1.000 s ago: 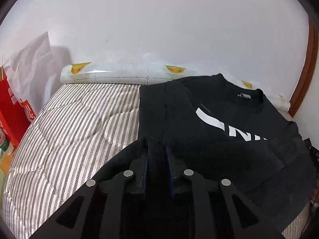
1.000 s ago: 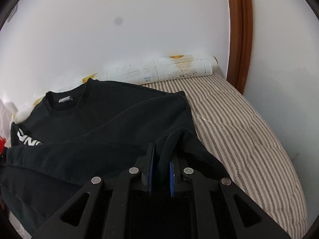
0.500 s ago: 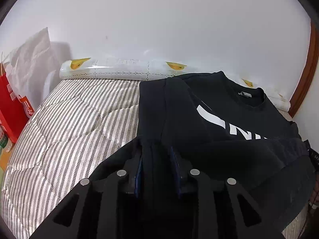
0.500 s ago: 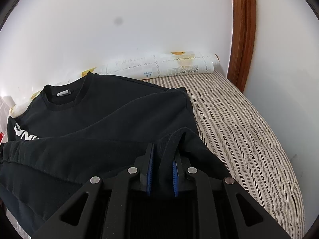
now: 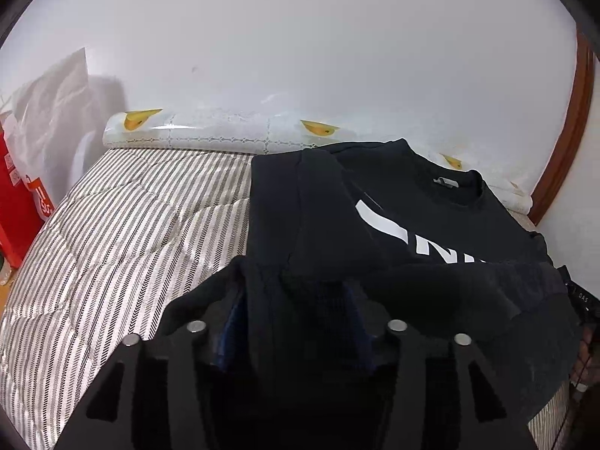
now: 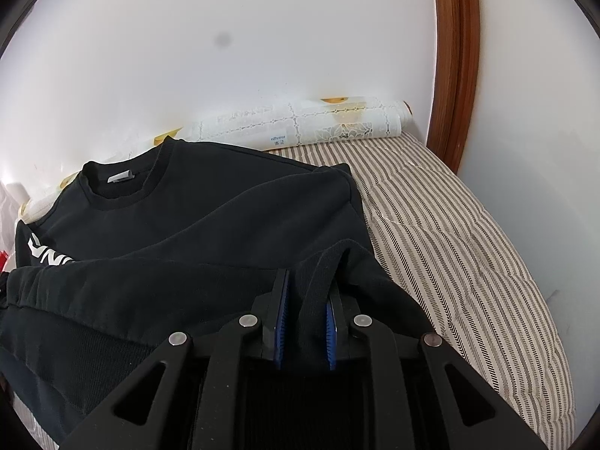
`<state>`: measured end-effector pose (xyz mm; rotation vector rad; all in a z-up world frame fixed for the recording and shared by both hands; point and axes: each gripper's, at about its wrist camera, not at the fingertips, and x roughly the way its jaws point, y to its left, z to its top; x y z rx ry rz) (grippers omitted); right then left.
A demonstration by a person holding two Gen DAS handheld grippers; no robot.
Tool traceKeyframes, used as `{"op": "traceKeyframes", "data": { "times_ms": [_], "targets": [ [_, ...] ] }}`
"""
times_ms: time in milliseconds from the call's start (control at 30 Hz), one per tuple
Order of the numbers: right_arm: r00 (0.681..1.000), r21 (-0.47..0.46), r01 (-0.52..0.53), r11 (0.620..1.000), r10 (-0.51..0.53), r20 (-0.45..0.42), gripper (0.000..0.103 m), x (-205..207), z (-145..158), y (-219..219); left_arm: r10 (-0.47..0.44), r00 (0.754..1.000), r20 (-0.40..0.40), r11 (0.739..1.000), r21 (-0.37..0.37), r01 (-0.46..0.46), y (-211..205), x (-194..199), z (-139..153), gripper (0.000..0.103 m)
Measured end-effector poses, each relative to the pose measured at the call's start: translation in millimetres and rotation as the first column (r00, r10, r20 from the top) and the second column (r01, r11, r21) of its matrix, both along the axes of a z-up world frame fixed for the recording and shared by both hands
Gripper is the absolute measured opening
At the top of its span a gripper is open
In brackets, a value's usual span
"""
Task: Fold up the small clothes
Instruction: 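Open the right tool and release the folded side, then grasp the ribbed hem with the right tool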
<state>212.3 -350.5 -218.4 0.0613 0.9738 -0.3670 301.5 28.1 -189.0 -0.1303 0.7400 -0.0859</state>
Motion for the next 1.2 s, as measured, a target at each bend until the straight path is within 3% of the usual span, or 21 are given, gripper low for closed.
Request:
{"op": "traceKeyframes", "data": {
  "times_ms": [333,400,533,833,933,967,1033,1200],
  "targets": [
    [1.0,0.024,-0.001,1.0,0.0,0.018,0.021,-3,0,-3,-0.005,1.0,0.013,1.0,0.005,0.005,-2,-2,2,0.056],
    [0.998,0.043,0.019,0.999,-0.021,0.053,0.024,-9,4,-6,-0.005,1.0,0.019,1.0,0.005,0.004,-2,-3,3,0.057],
    [0.986,0.025,0.049,0.998,-0.053,0.157,0.048,-25,20,-6,-0.004,1.0,0.031,1.0,0.001,0.004,-2,-5,5,0.059],
    [0.991,-0.03,0.038,0.999,-0.034,0.13,0.051,-50,50,15,-0.015,0.997,0.07,1.0,0.002,0.015,-4,-12,11,0.065],
    [0.997,-0.027,-0.031,0.999,0.033,0.077,0.044,-61,52,36,-0.018,0.998,0.062,1.0,-0.005,0.019,-4,-12,10,0.066],
    [0.996,-0.043,-0.059,0.997,0.062,0.057,0.028,-65,51,47,-0.017,0.998,0.061,1.0,-0.005,0.017,-4,-12,10,0.066],
    [0.994,-0.068,-0.11,0.992,0.111,0.022,0.01,-72,47,67,-0.014,0.998,0.067,1.0,-0.008,0.015,-4,-14,10,0.066],
    [0.989,0.037,-0.149,0.988,0.149,-0.013,0.01,-91,31,92,-0.016,0.997,0.075,1.0,0.002,0.015,-5,-17,11,0.066]
  ]
}}
